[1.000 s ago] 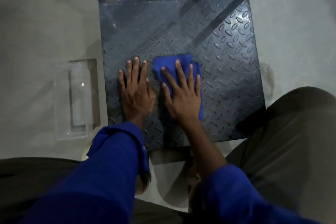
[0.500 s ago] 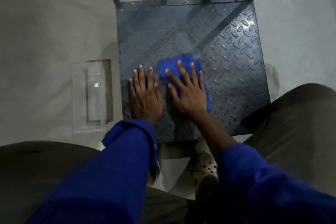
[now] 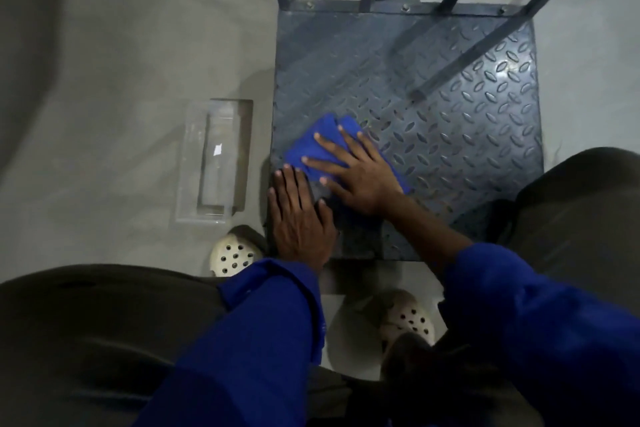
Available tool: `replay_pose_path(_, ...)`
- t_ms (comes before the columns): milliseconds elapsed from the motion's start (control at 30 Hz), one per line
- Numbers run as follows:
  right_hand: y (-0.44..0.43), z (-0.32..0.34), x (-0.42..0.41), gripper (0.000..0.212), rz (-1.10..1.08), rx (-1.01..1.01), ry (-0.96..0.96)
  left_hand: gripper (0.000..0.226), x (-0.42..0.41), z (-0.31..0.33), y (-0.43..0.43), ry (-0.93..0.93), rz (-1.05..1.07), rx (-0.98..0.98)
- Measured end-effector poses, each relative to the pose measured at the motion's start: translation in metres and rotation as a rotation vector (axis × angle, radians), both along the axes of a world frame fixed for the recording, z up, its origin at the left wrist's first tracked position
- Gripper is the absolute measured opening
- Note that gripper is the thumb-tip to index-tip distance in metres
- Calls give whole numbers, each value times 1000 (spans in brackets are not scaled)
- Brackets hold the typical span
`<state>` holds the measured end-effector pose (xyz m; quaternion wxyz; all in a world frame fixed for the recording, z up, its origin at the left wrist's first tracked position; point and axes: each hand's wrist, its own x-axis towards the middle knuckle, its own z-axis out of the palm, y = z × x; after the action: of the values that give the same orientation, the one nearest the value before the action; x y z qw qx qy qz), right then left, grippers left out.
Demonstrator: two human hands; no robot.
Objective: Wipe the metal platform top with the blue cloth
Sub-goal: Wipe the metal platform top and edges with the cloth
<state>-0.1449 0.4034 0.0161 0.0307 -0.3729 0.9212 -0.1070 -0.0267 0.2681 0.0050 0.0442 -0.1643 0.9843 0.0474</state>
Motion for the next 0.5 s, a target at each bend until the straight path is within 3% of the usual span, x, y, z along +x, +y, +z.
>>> replay_pose_path(100, 39, 2, -9, 52, 118, 23, 24, 78, 6, -1, -6, -9, -9, 15)
replay_pose_path(267, -13, 10, -24, 51, -246, -26, 55, 77, 11, -2, -3, 46, 20, 58)
replay_pose_path(400, -18, 4, 13, 54, -59, 20, 9, 77, 16, -2, -2, 68, 53, 77)
replay_pose_path(500, 9, 2, 17, 54, -61, -13, -17, 76, 20, -2, -1, 71, 65, 90)
